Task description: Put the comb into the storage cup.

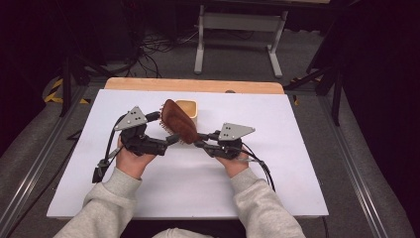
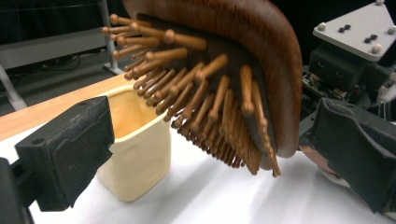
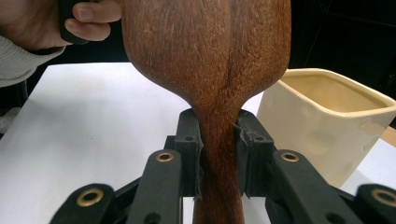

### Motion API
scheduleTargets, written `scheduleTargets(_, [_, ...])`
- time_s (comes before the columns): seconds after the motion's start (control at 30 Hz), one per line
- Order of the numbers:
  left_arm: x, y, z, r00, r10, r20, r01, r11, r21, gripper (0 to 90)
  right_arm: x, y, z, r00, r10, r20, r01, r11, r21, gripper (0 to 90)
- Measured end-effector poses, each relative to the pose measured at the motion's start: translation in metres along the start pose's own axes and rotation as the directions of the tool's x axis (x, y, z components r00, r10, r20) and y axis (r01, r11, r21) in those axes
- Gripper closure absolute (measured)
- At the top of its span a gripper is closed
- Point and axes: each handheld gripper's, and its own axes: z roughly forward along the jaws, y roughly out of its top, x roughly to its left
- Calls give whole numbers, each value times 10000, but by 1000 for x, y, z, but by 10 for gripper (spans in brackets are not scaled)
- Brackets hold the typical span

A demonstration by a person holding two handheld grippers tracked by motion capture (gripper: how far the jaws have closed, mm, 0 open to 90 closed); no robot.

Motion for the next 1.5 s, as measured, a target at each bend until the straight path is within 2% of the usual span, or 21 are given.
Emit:
scheduleTargets(0.1, [0, 1, 4, 9999, -78, -90, 78, 10000, -6, 11, 1, 0, 1, 10000, -61, 32, 61, 10000, 57, 733])
scheduleTargets(0.23, [-2, 2, 8, 9994, 20, -344, -17, 10000, 81, 30, 4, 0, 4, 9997, -226, 25, 226, 9997, 127, 733])
scheduleTargets(0.63, [-3, 3, 11, 9987, 65, -507, -61, 9999, 91, 103, 6, 0, 5, 9996, -279, 10, 278, 9995, 125, 732])
scheduleTargets(0.93, [-2, 2, 11, 9994, -109, -342, 113, 9998, 139, 167, 6, 0, 6, 9994, -326, 143, 324, 9994, 154, 730])
scheduleTargets(1.13, [-2, 3, 9, 9997, -40, -258, 44, 9999, 153, 246, 8, 0, 7, 9988, -445, 224, 440, 9988, 228, 728])
scheduleTargets(1.2, [-3, 3, 8, 9998, -150, -147, 153, 9997, 212, 274, 8, 0, 7, 9986, -475, 236, 469, 9986, 239, 727])
scheduleTargets(1.23, [-1, 3, 8, 9998, -33, -189, 36, 9999, 156, 290, 8, 0, 7, 9984, -506, 254, 499, 9984, 257, 727])
scheduleTargets(1.5, [-2, 4, 6, 9999, -51, 106, 51, 10000, 47, 394, 10, 0, 8, 9974, -670, 271, 662, 9973, 309, 724])
